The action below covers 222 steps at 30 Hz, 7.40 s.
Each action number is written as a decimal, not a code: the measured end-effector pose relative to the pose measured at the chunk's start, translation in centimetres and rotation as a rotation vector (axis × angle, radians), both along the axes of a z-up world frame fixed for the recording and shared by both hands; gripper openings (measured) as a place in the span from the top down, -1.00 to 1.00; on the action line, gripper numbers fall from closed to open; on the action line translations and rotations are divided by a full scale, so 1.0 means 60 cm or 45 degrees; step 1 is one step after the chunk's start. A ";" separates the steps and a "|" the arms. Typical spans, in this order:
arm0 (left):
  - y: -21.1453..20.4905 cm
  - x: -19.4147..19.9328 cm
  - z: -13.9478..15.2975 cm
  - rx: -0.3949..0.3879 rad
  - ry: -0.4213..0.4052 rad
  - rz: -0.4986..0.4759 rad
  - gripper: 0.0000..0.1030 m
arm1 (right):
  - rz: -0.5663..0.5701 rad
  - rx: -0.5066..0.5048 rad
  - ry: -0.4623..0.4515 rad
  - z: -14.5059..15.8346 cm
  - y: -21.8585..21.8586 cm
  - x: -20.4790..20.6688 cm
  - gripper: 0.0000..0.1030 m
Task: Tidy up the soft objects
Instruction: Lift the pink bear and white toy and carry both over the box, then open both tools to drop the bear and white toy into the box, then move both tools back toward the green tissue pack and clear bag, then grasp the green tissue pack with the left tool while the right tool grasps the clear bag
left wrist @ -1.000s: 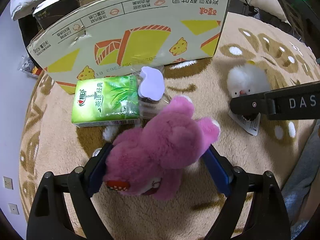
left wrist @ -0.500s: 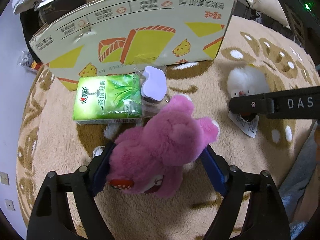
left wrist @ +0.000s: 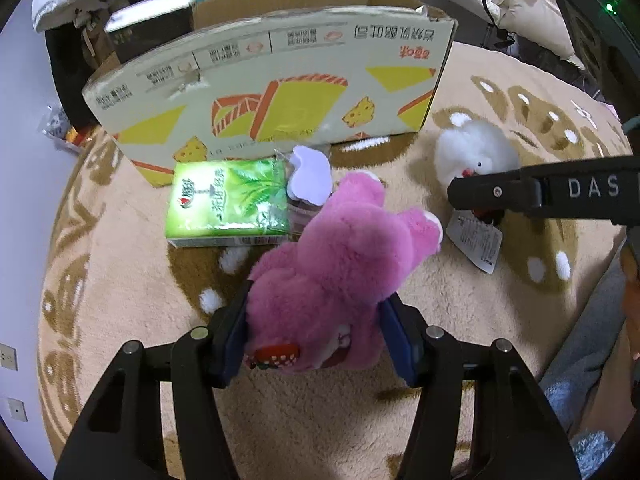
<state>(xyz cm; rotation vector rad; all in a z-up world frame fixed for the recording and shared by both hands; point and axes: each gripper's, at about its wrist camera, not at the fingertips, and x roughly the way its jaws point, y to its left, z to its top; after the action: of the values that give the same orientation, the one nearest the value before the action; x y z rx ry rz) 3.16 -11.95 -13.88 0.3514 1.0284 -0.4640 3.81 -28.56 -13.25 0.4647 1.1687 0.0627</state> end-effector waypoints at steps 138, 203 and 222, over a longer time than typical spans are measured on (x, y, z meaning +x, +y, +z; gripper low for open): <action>0.142 0.020 0.176 -0.085 -0.382 0.372 -0.89 | 0.038 -0.190 -0.604 0.150 0.047 -0.048 -1.00; 0.083 0.129 0.006 0.003 -0.038 0.219 -0.89 | 0.047 0.170 -0.168 -0.047 0.071 0.115 -0.62; 0.077 0.143 -0.015 -0.066 0.044 0.197 -0.89 | 0.104 0.118 -0.161 -0.053 0.097 0.135 -0.32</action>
<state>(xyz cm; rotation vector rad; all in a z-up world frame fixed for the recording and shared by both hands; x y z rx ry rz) 11.75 -7.31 -14.79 0.2163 1.0661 -0.3581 11.89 -22.75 -16.42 0.4874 1.0630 0.2150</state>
